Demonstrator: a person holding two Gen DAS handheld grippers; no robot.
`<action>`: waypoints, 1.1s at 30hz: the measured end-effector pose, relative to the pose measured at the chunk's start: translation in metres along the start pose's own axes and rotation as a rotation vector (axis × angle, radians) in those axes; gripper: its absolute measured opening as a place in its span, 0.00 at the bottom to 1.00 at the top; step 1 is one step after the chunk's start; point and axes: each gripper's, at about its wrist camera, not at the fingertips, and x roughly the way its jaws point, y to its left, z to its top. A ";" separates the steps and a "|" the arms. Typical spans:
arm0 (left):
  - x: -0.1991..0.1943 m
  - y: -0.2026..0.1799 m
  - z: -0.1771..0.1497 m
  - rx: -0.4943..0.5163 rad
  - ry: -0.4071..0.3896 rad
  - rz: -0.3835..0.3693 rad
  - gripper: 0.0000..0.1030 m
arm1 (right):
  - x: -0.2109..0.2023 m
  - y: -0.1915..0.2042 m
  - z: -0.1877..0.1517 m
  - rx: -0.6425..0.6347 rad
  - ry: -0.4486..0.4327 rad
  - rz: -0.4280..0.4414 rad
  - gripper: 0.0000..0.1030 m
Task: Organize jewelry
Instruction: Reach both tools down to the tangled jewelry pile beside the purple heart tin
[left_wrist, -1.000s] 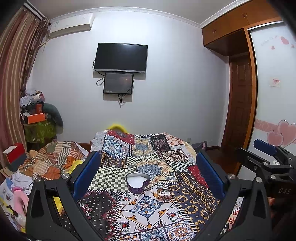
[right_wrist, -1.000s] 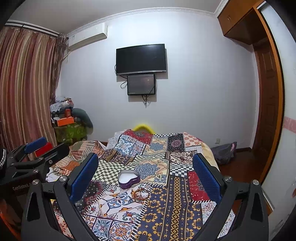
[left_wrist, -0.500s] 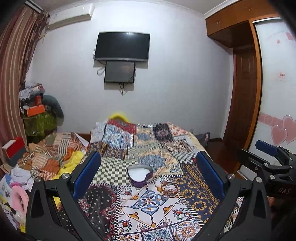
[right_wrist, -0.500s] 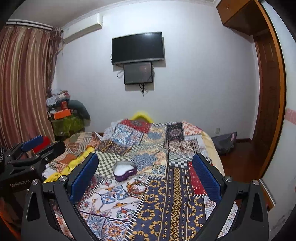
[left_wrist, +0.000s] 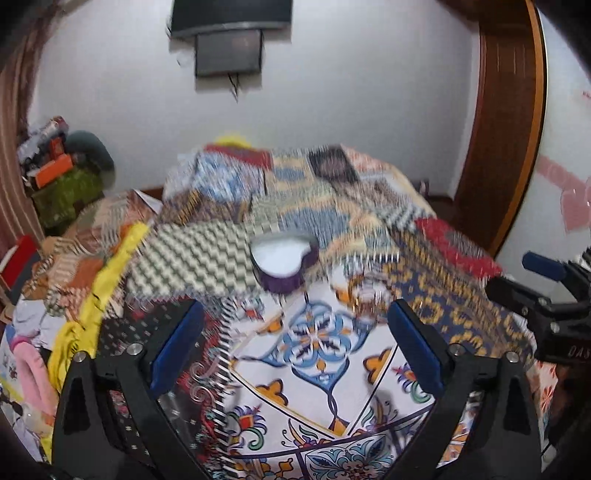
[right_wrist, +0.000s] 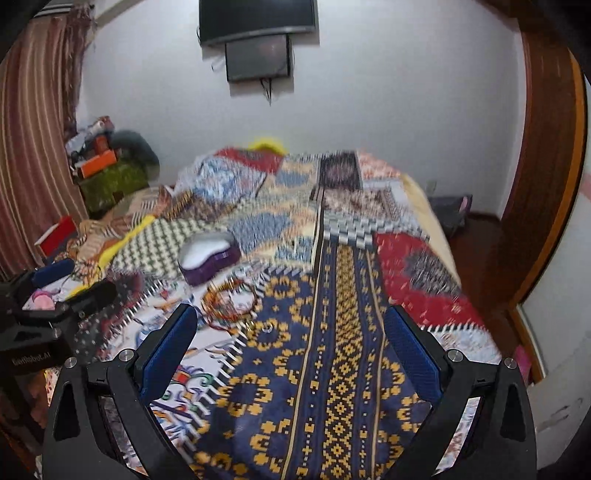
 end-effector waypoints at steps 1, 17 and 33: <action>0.008 -0.001 -0.002 0.004 0.022 -0.006 0.92 | 0.005 -0.001 -0.001 0.000 0.016 0.010 0.89; 0.070 -0.008 -0.013 -0.009 0.227 -0.201 0.54 | 0.053 0.013 -0.008 -0.065 0.198 0.222 0.18; 0.086 -0.027 -0.012 0.063 0.248 -0.273 0.33 | 0.090 0.016 -0.001 -0.127 0.250 0.215 0.17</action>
